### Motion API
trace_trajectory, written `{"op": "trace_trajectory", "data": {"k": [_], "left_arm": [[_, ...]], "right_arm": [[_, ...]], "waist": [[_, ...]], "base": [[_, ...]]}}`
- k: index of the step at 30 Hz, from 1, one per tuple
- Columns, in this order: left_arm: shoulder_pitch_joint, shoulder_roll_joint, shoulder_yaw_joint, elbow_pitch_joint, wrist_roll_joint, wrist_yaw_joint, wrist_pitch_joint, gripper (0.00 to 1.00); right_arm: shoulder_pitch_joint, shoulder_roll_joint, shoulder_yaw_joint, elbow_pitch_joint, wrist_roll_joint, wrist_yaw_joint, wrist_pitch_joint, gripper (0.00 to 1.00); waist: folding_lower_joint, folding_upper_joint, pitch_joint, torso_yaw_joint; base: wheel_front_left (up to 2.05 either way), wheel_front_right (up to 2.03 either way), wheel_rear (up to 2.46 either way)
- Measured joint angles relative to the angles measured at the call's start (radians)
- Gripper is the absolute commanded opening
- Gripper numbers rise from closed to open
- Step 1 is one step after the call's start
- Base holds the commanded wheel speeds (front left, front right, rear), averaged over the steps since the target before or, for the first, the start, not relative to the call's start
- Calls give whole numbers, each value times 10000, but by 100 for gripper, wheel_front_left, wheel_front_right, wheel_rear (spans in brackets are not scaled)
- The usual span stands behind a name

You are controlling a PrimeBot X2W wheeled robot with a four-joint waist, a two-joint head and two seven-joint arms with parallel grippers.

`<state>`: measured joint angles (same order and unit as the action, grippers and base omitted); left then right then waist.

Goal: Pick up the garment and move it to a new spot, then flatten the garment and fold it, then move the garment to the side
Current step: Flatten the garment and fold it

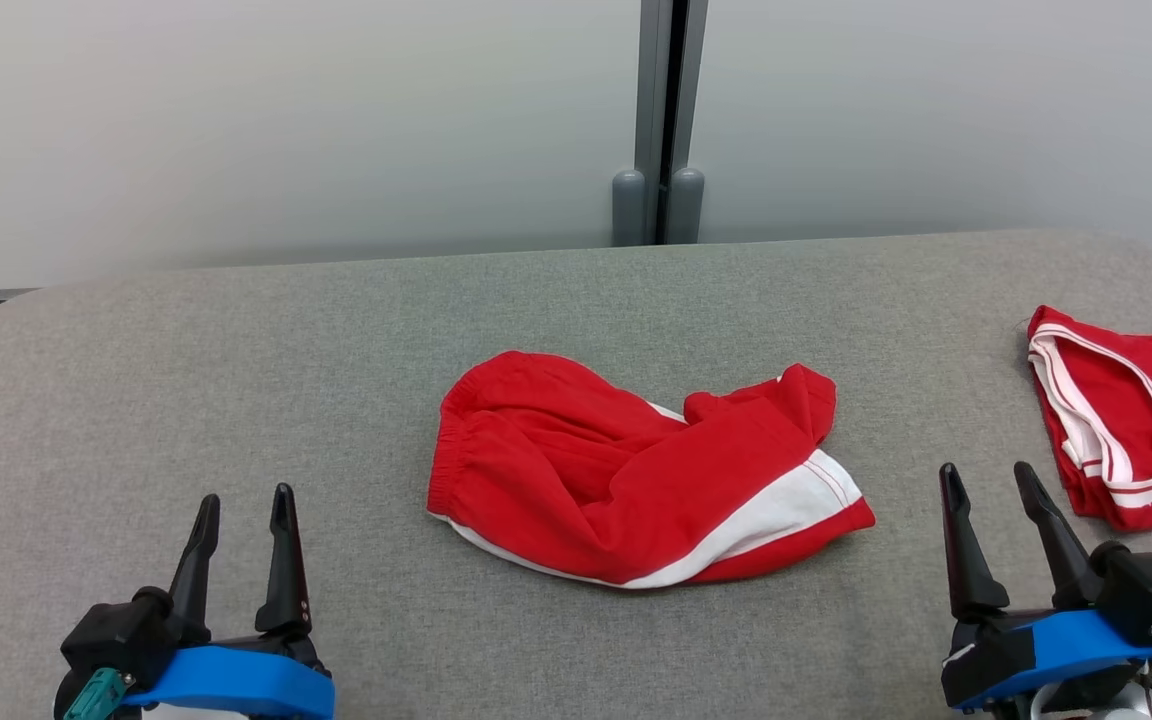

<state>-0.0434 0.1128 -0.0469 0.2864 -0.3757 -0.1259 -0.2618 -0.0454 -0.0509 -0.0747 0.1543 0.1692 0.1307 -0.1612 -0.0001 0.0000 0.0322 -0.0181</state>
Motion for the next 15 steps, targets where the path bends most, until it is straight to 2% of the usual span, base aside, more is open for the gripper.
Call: {"op": "trace_trajectory", "data": {"k": [15], "left_arm": [[475, 73, 88, 15, 416, 6, 0, 100]], "right_arm": [[300, 2, 15, -90, 46, 0, 100, 100]], "waist": [[0, 0, -335, 1]], "base": [[0, 0, 0]]}}
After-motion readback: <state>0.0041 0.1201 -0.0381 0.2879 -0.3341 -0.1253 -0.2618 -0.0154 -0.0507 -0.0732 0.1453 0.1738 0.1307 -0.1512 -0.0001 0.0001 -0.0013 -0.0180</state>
